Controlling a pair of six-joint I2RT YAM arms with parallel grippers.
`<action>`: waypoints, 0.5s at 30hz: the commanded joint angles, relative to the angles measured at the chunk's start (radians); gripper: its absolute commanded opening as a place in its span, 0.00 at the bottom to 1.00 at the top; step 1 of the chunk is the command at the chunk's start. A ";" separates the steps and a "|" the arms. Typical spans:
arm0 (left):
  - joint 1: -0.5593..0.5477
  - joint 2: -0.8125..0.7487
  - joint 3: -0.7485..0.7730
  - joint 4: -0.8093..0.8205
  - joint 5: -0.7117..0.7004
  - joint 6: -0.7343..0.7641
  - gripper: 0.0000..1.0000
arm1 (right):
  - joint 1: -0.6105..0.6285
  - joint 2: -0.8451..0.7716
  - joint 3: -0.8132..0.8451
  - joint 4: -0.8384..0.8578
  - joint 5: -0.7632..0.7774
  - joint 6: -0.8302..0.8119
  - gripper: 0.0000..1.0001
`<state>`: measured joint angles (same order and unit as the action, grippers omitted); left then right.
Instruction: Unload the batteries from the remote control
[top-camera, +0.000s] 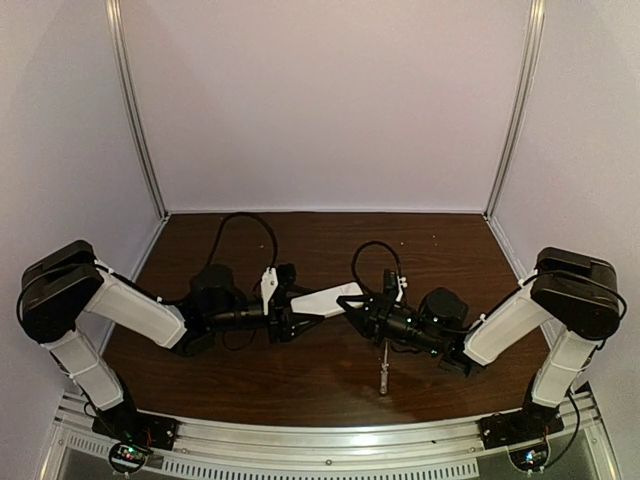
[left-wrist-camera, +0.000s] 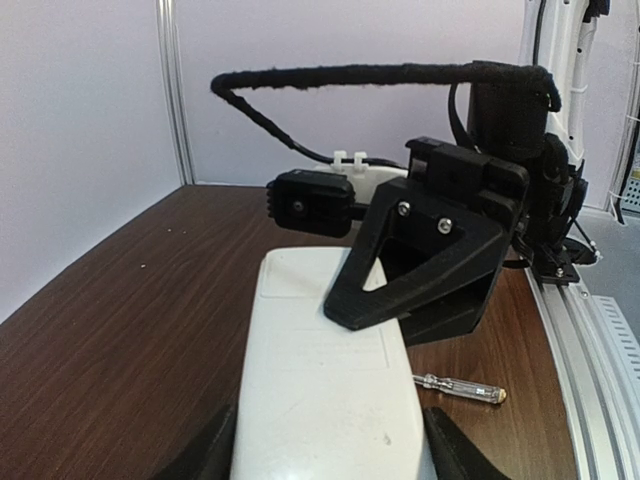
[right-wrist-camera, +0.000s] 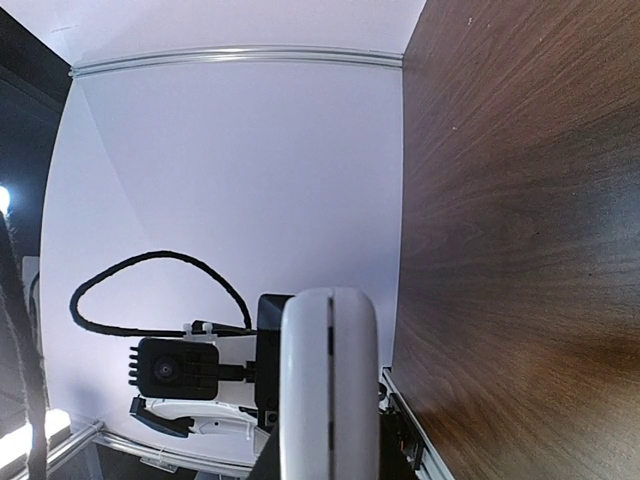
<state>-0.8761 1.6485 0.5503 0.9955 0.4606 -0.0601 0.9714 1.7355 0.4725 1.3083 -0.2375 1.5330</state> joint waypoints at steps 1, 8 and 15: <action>0.000 0.003 0.021 0.035 0.012 0.005 0.23 | 0.018 0.016 0.018 0.261 -0.014 -0.024 0.00; 0.000 -0.027 0.013 -0.004 0.004 0.005 0.02 | 0.025 0.004 0.042 0.148 -0.060 -0.098 0.41; 0.000 -0.057 -0.012 -0.019 0.001 0.004 0.01 | 0.026 -0.058 0.028 -0.010 -0.069 -0.183 0.81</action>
<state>-0.8761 1.6333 0.5495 0.9592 0.4603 -0.0601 0.9928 1.7313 0.4995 1.3209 -0.2897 1.4258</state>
